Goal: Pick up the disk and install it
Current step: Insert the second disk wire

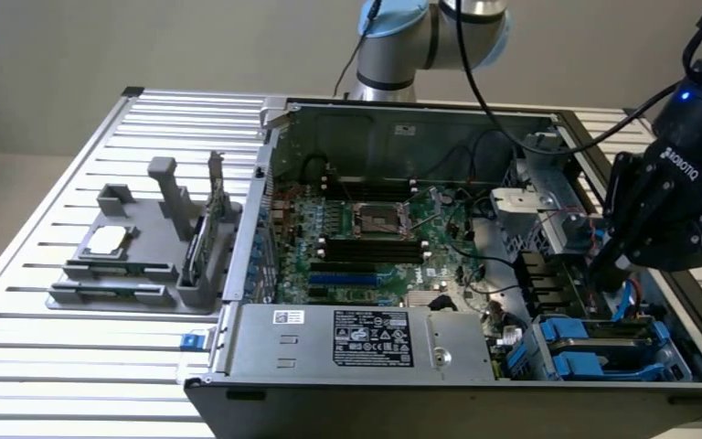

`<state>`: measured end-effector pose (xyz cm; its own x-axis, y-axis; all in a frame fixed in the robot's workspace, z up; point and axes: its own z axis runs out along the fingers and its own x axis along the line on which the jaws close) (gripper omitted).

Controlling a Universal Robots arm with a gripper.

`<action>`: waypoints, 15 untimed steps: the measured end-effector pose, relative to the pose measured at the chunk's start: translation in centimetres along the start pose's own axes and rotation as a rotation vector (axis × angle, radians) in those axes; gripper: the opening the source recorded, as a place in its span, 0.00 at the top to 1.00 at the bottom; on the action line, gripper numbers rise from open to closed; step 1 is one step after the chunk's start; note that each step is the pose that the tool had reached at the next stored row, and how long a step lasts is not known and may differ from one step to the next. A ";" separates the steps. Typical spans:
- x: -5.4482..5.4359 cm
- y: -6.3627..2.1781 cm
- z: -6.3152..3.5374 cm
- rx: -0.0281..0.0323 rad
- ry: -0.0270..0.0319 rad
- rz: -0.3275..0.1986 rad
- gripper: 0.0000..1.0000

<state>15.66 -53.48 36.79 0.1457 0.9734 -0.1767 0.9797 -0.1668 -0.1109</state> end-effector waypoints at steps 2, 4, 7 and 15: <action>0.0 -0.08 0.03 -0.0043 -0.0019 -0.019 0.84; 0.0 -0.08 0.07 -0.0091 -0.0036 -0.036 0.84; -0.1 -0.06 0.20 -0.0149 -0.0065 -0.062 0.84; -0.7 0.06 1.33 -0.0308 -0.0020 -0.102 0.84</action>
<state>15.43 -54.42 35.62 0.0445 0.9848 -0.1679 0.9932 -0.0617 -0.0983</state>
